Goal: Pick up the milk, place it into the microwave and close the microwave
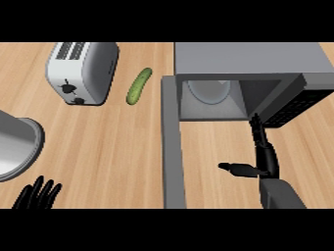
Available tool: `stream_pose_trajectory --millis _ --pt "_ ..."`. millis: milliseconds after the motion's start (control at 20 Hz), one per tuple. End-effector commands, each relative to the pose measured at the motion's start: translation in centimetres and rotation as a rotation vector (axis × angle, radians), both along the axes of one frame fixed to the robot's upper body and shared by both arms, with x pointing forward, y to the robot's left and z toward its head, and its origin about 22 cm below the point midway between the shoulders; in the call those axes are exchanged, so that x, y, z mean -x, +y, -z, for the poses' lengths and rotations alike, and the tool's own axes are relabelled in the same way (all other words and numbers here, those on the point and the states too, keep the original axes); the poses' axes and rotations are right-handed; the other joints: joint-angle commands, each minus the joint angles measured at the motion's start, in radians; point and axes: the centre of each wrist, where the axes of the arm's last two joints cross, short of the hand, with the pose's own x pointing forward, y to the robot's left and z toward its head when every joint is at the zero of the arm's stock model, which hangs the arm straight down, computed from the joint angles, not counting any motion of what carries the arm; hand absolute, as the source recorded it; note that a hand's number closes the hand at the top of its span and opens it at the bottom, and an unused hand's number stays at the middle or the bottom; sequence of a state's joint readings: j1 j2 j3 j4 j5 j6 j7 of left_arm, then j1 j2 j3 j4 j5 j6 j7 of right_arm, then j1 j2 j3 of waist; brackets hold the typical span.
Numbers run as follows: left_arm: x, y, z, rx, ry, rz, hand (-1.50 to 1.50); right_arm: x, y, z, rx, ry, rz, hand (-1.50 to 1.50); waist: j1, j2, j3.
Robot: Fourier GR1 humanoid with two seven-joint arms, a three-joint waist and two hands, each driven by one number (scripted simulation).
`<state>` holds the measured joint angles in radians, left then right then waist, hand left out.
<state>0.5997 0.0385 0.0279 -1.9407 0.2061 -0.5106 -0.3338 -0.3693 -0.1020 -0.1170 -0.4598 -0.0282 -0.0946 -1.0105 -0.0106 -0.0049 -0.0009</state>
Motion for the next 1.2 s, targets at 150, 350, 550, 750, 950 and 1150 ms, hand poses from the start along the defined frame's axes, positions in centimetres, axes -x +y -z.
stream_pose_trajectory --millis 150,350,550,750,950,1150 --pt "-2.2 -0.9 1.0 -0.070 0.029 0.175 -1.50 4.4 -4.6 -0.3 -0.011 -0.047 0.034 1.50 -0.008 -0.001 -0.001" --pt "-2.8 -4.7 0.5 -0.158 0.037 0.260 1.50 6.4 -5.5 -0.9 -0.005 0.002 0.059 -1.50 -0.005 0.000 -0.001" --pt "-4.4 -6.0 2.7 -0.201 -0.007 0.325 1.50 9.0 -10.3 -1.7 -0.057 -0.034 0.135 -1.50 -0.001 0.002 0.000" --pt "-6.9 -8.5 2.9 -0.202 0.011 0.305 1.50 10.8 -13.2 -3.1 -0.085 -0.024 0.166 -1.50 0.001 0.004 0.000" --pt "-9.9 -9.8 2.4 -0.229 -0.012 0.214 1.50 12.9 -14.1 -3.0 -0.087 -0.043 0.188 -1.50 0.004 0.005 0.001" --pt "-12.3 -11.9 3.1 -0.313 -0.022 0.310 1.50 13.1 -15.3 -3.4 -0.083 -0.033 0.159 -1.50 0.004 0.005 0.001"
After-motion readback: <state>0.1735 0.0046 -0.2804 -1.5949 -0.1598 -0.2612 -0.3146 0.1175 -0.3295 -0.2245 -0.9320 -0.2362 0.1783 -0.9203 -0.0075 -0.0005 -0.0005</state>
